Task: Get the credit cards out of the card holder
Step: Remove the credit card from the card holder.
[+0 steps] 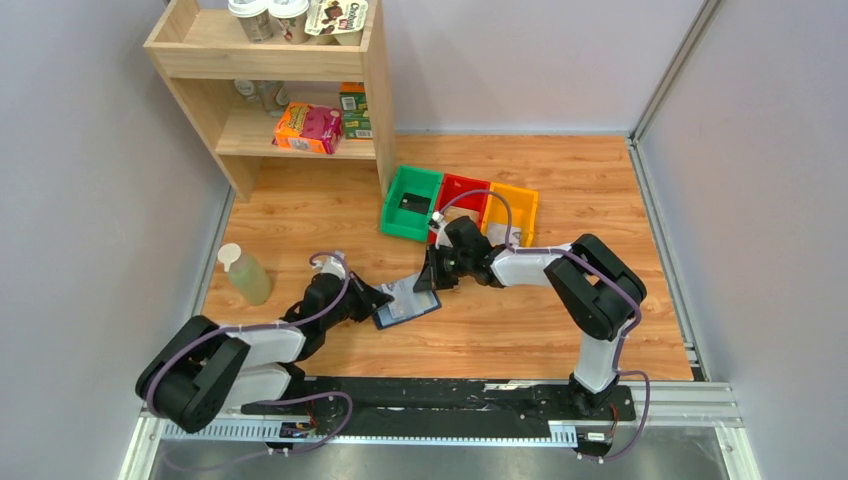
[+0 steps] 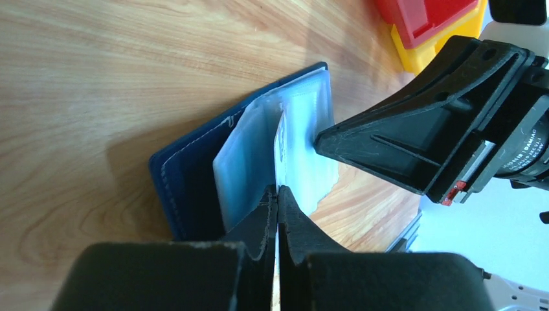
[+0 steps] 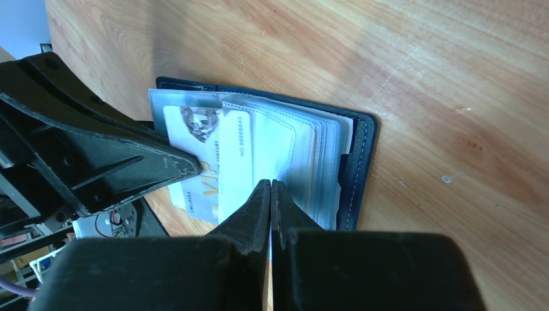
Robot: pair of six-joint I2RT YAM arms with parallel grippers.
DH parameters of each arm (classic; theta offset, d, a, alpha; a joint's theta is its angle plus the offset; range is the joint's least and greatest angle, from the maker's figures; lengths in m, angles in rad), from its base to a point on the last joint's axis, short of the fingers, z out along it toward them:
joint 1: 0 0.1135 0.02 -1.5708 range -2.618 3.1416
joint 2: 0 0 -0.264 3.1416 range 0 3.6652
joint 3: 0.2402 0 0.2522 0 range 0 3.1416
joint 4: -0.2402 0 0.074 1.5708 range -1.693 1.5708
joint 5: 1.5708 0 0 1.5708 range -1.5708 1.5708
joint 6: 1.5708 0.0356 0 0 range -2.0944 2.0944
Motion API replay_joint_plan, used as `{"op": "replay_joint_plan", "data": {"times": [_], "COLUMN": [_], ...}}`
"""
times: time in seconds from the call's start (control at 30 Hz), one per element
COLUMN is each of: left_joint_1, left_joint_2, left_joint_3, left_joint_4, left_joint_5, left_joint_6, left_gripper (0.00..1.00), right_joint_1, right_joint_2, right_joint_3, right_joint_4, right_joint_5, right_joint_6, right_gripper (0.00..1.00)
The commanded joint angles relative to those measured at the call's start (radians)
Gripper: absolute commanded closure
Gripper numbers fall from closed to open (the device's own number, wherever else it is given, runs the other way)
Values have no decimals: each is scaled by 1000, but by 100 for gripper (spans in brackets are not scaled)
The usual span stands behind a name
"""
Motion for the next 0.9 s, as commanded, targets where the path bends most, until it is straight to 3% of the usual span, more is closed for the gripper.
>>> {"op": "replay_joint_plan", "data": {"times": [0.0, 0.23, 0.37, 0.53, 0.67, 0.87], "left_joint_1": [22, 28, 26, 26, 26, 28], "left_joint_2": [-151, -490, -605, -635, -592, -449], "left_joint_3": [-47, 28, 105, 237, 387, 652], "left_joint_4": [-208, -662, -814, -891, -914, -974], "left_joint_5": [-101, -208, -231, -179, -51, 304], "left_joint_6": [29, 121, 203, 383, 569, 853], "left_gripper": [100, 100, 100, 100, 100, 100], "right_joint_1": [-26, -42, -42, -40, -42, -40], "right_joint_2": [38, 10, -60, -210, -350, -561], "right_joint_3": [-30, -11, 24, 87, 130, 148], "right_joint_4": [-99, -146, -204, -304, -381, -430], "right_joint_5": [93, 97, 105, 119, 107, -48], "right_joint_6": [-57, -83, -108, -167, -265, -442], "right_gripper": [100, 100, 95, 72, 45, 29]}}
